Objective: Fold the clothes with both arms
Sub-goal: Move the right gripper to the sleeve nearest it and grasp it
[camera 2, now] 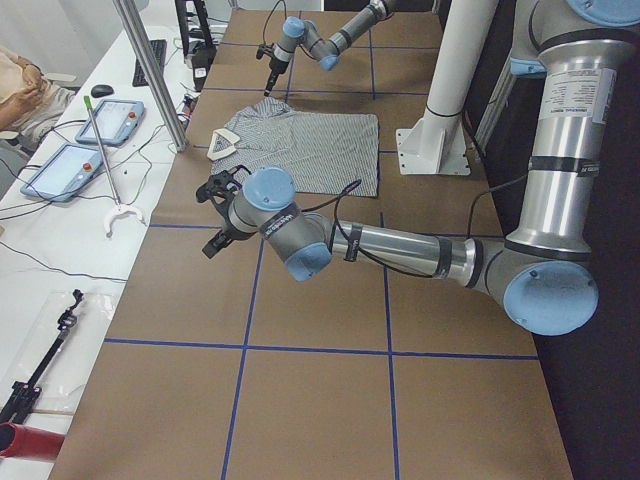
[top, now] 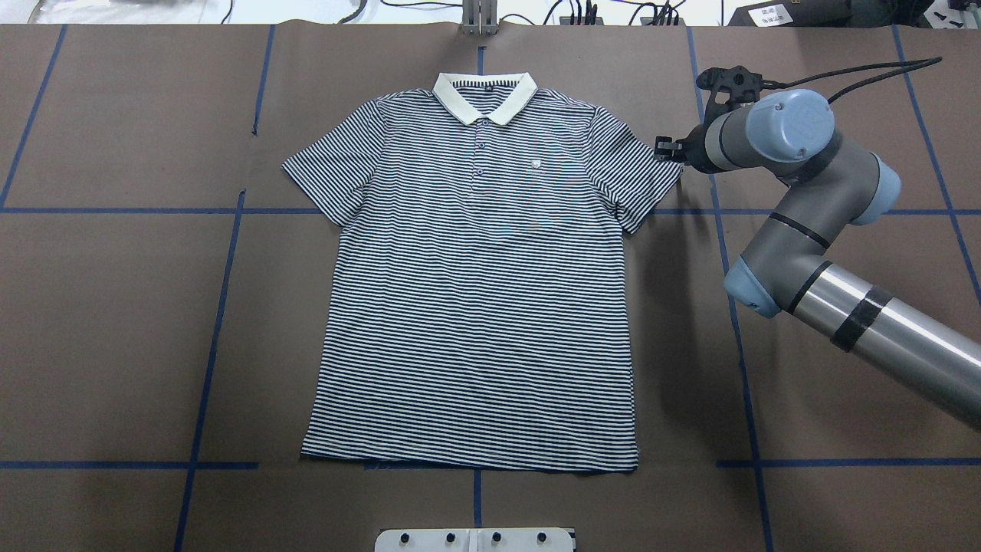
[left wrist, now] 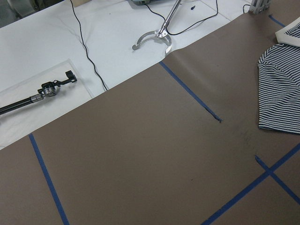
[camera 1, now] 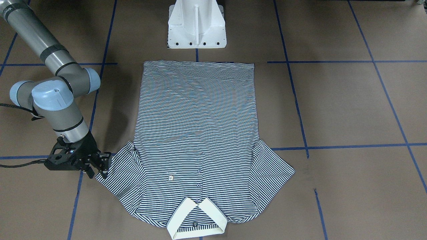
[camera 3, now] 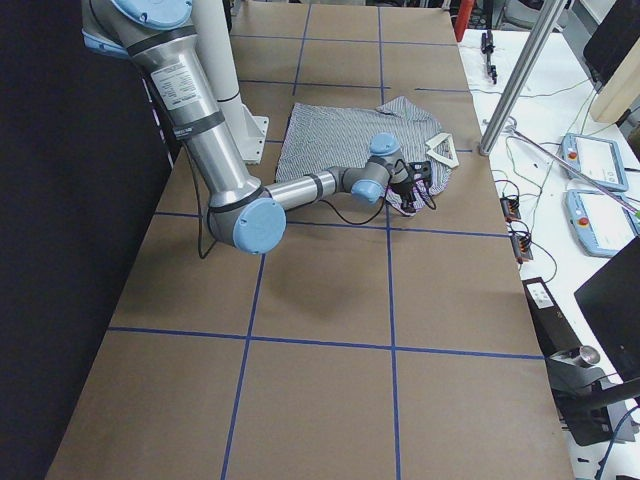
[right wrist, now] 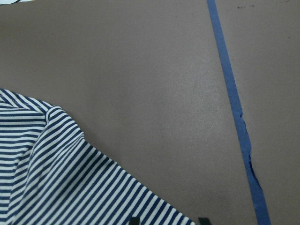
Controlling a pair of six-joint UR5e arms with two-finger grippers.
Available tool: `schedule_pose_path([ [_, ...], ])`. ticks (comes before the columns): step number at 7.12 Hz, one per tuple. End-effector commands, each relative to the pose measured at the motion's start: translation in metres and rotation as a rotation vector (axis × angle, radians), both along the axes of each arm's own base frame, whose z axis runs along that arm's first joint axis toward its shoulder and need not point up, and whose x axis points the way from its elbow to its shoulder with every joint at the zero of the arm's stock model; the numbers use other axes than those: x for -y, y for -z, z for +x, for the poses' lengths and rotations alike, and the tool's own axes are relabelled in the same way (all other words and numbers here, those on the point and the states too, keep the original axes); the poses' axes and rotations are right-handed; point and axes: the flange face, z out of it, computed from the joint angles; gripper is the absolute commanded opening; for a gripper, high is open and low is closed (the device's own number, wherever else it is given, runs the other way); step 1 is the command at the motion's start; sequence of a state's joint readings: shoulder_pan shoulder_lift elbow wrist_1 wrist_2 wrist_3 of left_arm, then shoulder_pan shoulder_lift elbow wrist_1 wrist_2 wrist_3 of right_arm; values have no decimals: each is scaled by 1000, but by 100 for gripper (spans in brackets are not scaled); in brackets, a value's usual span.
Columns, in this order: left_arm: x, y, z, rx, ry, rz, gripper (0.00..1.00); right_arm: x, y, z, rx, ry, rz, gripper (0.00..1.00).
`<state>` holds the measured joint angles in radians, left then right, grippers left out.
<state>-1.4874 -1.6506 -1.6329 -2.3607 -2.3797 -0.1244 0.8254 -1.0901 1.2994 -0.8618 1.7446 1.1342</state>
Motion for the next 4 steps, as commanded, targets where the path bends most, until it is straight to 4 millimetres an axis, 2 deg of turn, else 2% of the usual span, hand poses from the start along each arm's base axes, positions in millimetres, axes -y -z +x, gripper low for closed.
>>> schedule_pose_path([
  [1,-1,2,-1,1,2,4,100,2,-12,-3,-27,-15,-6,48],
  [4,-1,2,-1,2,3,4,100,2,-16,-4,-36,-8,-6,47],
])
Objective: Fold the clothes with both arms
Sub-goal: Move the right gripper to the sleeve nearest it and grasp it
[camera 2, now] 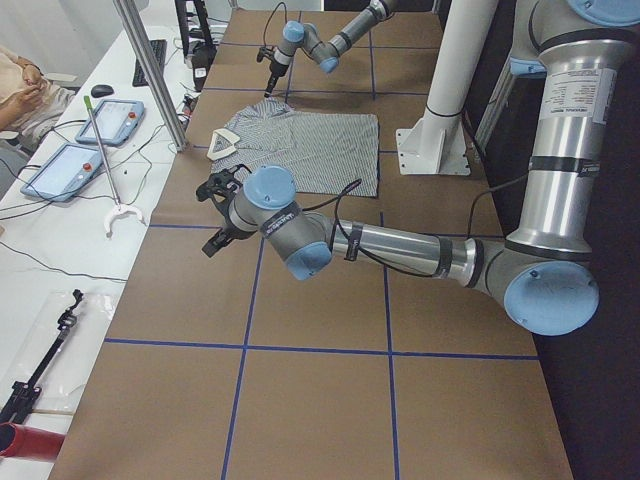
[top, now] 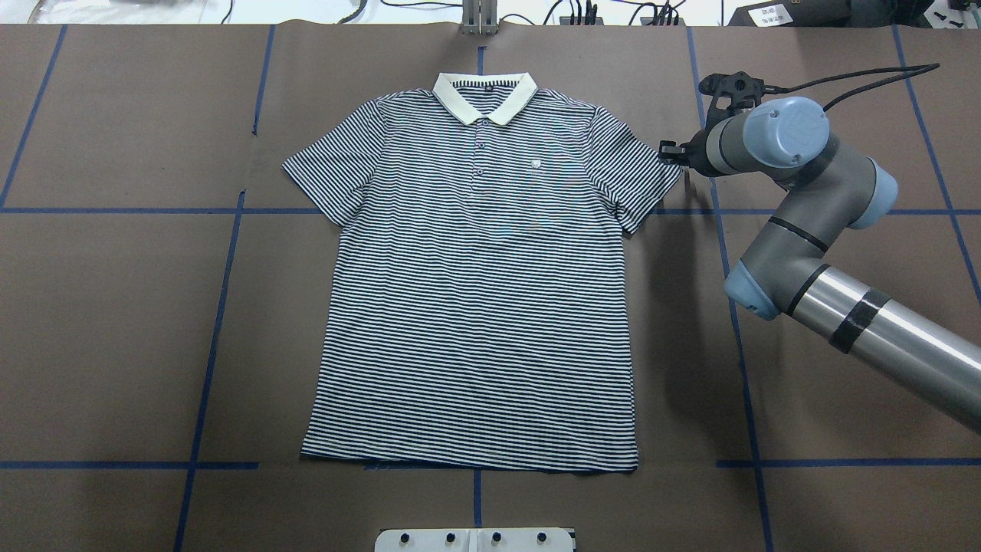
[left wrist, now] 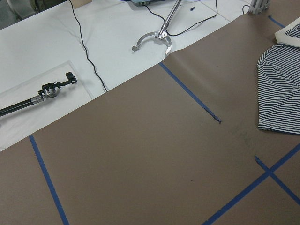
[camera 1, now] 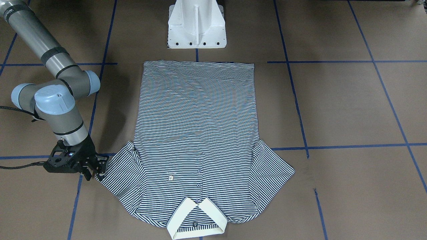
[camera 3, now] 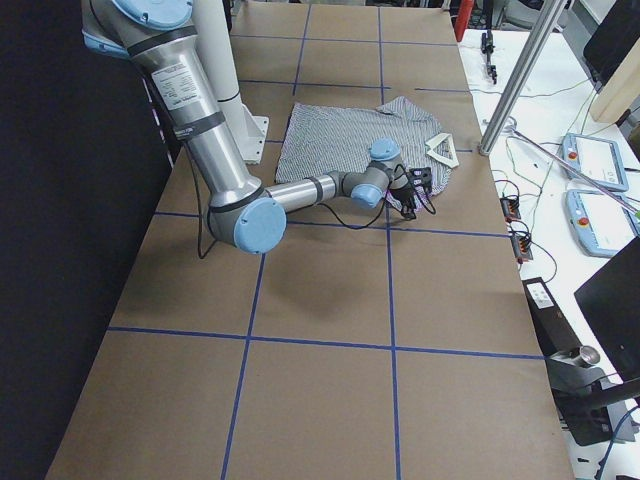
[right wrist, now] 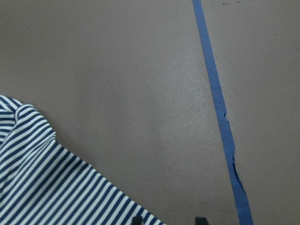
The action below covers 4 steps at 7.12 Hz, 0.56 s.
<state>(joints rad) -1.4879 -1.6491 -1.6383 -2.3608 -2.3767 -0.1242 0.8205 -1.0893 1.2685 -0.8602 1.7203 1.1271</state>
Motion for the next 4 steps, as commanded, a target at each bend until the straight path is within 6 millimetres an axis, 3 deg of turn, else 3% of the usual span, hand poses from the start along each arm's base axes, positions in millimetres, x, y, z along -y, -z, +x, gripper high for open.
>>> schedule_pose_path([
  [1,0,-1,0,0,0,-2,100,-3,-2,-4,-2,7,-2,47],
  [2,-1,-1,0,0,0,-2,100,-6,-2,-8,-2,10,-4,44],
  [3,-1,-1,0,0,0,-2,100,-7,-2,-10,-5,13,-7,19],
  [4,-1,-1,0,0,0,-2,100,-8,-4,-10,-11,15,-6,0],
])
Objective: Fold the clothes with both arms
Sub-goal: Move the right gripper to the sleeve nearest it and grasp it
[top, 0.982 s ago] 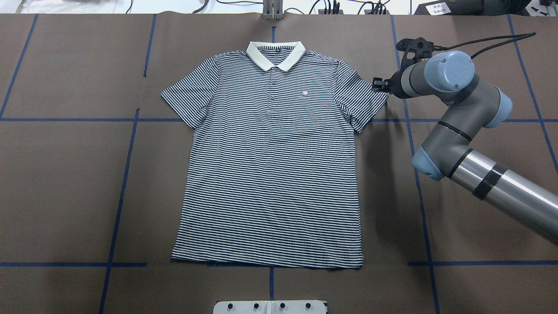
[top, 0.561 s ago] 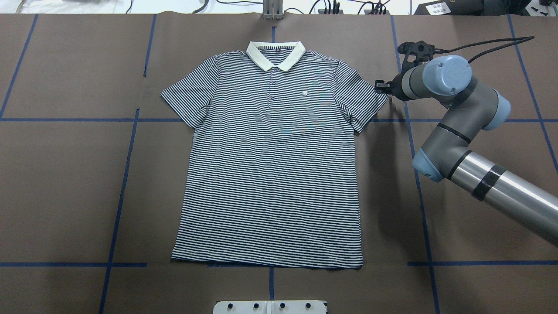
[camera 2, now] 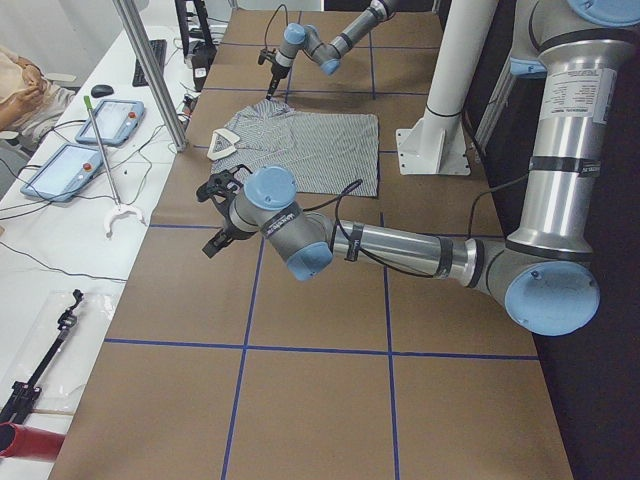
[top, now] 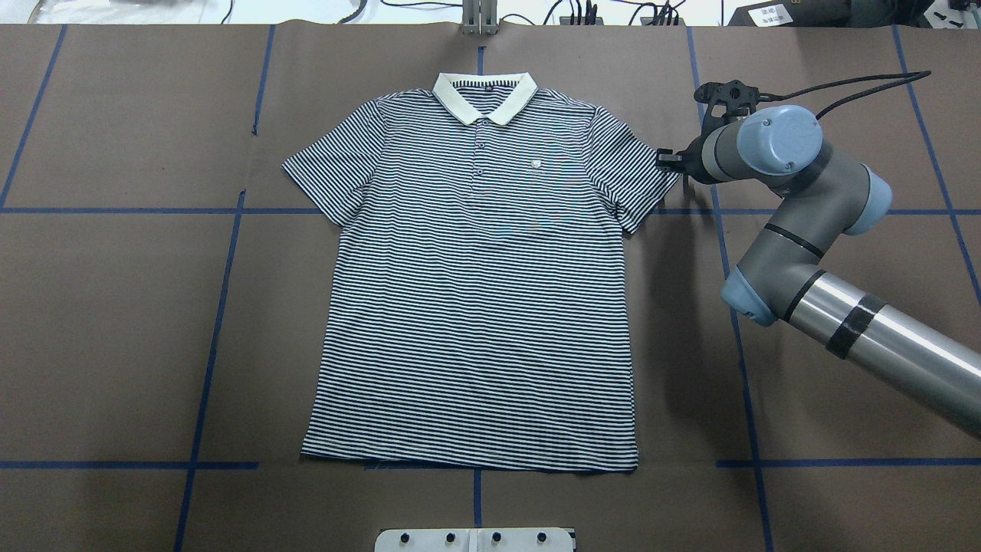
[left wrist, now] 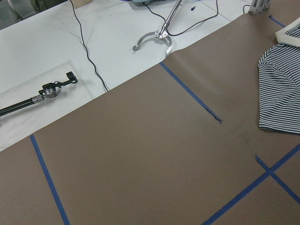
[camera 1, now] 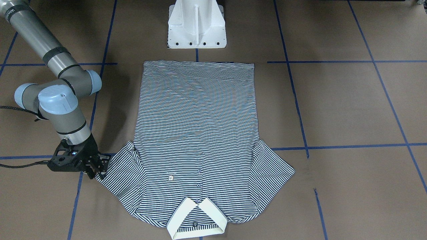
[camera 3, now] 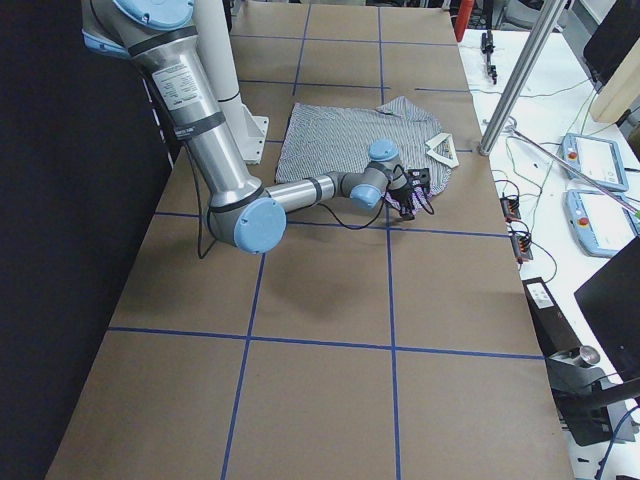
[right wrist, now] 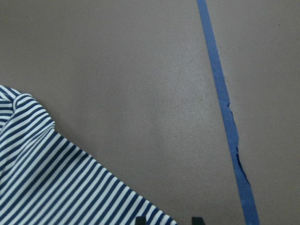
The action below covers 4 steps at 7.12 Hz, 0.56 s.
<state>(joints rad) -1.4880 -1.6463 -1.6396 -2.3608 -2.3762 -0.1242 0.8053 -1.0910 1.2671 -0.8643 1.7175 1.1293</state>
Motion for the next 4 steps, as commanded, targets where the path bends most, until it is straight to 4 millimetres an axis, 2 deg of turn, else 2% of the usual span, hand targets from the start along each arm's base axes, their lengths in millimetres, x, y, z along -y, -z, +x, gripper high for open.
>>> schedule_pose_path([
  [1,0,0,0,0,0,0,100,-1,3,0,-2,0,6,0],
  [2,0,0,0,0,0,0,100,0,5,0,1,-1,8,0],
  [3,-1,-1,0,0,0,-2,100,1,23,3,17,-6,19,0],
  [4,-1,-1,1,0,-2,-2,100,-2,50,6,14,-15,3,0],
])
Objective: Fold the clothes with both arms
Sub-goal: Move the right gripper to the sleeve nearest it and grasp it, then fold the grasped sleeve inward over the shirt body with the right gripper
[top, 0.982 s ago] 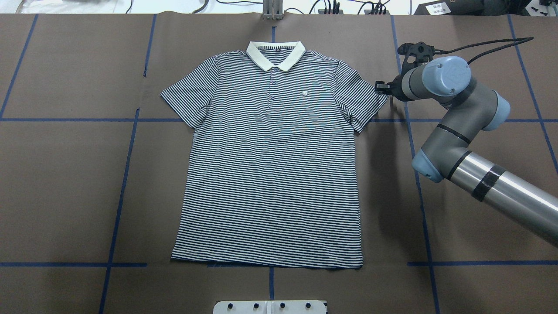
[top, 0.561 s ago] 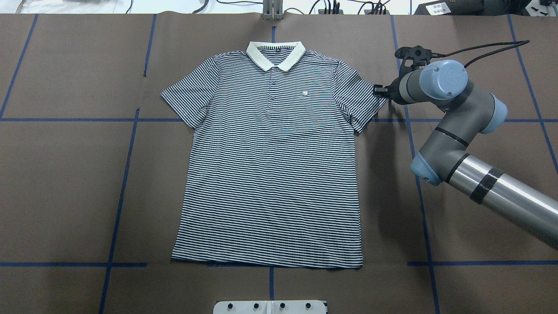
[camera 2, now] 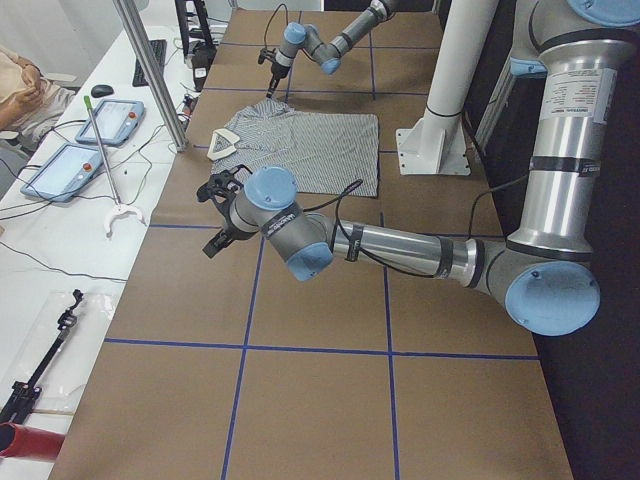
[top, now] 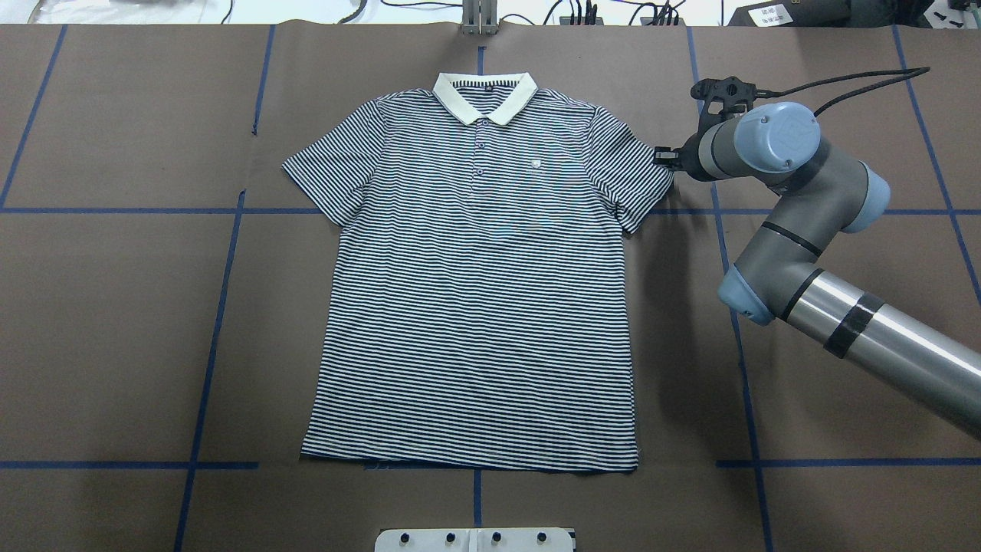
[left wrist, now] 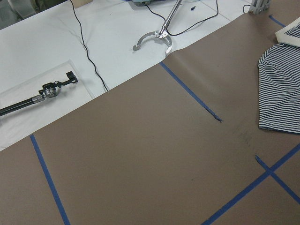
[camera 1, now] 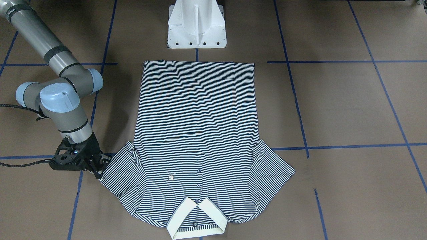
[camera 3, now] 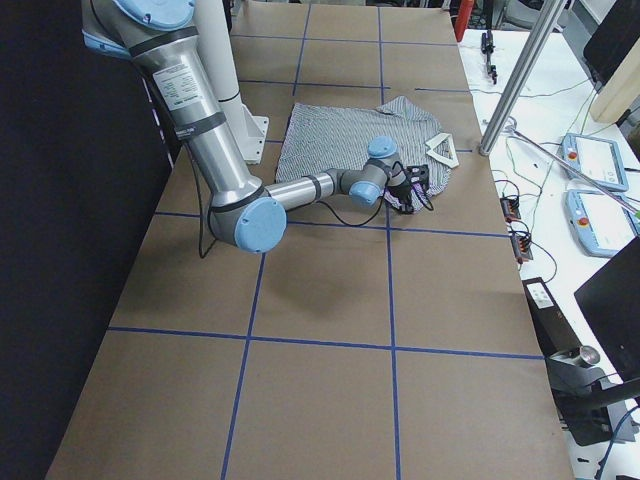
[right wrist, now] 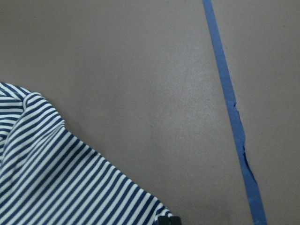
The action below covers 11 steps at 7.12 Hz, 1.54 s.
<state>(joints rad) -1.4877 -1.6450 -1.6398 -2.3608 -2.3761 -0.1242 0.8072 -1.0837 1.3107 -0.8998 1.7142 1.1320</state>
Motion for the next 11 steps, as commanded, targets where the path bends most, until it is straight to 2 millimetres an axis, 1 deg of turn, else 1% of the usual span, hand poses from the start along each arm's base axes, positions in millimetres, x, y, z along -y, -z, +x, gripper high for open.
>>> schedule_pose_path([
  [1,-1,-1,0,0,0,-2,100,-8,70,9,-21,-31,-39,0],
  [2,-1,-2,0,0,0,-4,100,-9,120,-5,-37,-80,-100,0],
  [3,-1,-2,0,0,1,-5,100,-15,170,-41,-38,-119,-115,0],
  [4,-1,-2,0,-1,0,-5,100,-11,195,-73,-19,-155,-132,0],
  [5,-1,-3,0,-1,0,-6,100,-3,205,-110,-33,-187,-148,0],
  [6,-1,-3,0,-2,-2,-6,100,2,214,-135,-59,-215,-138,0],
  [7,-1,-3,0,-2,-2,-8,100,-5,213,-145,-67,-206,-138,0],
  [8,-2,-5,0,-2,-2,-9,100,-15,206,-156,-76,-190,-139,0],
  [9,-2,-4,0,-2,-2,-6,100,-22,207,-164,-81,-185,-128,16],
  [10,-1,-4,1,-1,-4,-5,100,-28,208,-169,-83,-176,-109,99],
  [11,-1,-5,1,-1,-4,-6,100,-27,213,-168,-97,-144,-78,100],
])
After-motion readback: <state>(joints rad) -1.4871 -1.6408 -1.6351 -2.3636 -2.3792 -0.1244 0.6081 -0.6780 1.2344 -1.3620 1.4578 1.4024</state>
